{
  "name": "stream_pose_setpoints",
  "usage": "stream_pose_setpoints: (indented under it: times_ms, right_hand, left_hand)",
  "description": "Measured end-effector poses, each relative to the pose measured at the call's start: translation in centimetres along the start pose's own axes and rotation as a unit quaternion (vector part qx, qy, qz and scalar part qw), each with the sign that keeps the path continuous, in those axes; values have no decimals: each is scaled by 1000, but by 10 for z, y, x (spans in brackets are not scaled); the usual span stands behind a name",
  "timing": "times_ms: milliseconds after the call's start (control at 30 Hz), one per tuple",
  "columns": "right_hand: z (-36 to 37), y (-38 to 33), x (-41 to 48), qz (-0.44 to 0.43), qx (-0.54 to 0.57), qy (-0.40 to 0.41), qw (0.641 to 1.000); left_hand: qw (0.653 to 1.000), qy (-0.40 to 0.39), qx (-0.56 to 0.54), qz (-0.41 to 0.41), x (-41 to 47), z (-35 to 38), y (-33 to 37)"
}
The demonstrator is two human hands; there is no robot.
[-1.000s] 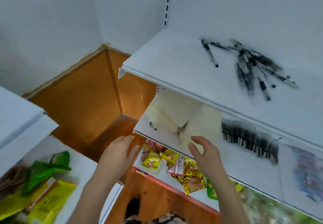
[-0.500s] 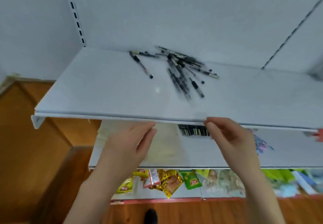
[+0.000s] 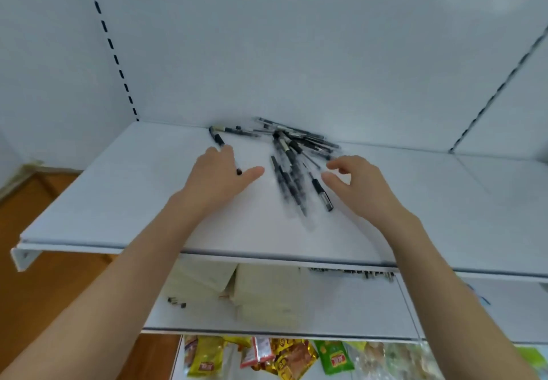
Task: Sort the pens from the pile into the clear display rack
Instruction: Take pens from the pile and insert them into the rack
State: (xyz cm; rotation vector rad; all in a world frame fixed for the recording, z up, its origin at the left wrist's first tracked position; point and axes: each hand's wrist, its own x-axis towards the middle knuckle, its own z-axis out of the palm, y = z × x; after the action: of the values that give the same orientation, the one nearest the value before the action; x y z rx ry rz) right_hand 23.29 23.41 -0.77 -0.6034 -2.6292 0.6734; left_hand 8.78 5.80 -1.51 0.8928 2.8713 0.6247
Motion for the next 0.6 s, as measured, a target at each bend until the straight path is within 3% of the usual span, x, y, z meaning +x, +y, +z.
stream_pose_setpoints:
  times_ms: [167,267,600]
  right_hand:
    - [12,15,39,15,-84,-64,994]
    - [14,13,45,-7,-128,-60,990]
    - [9,2,43,11,-77,-112,991]
  left_hand:
    - [999,-19,36,13,13,17,31]
    - [997,-11,72,24,15,25,43]
    - [997,10,53,62,12,31,52]
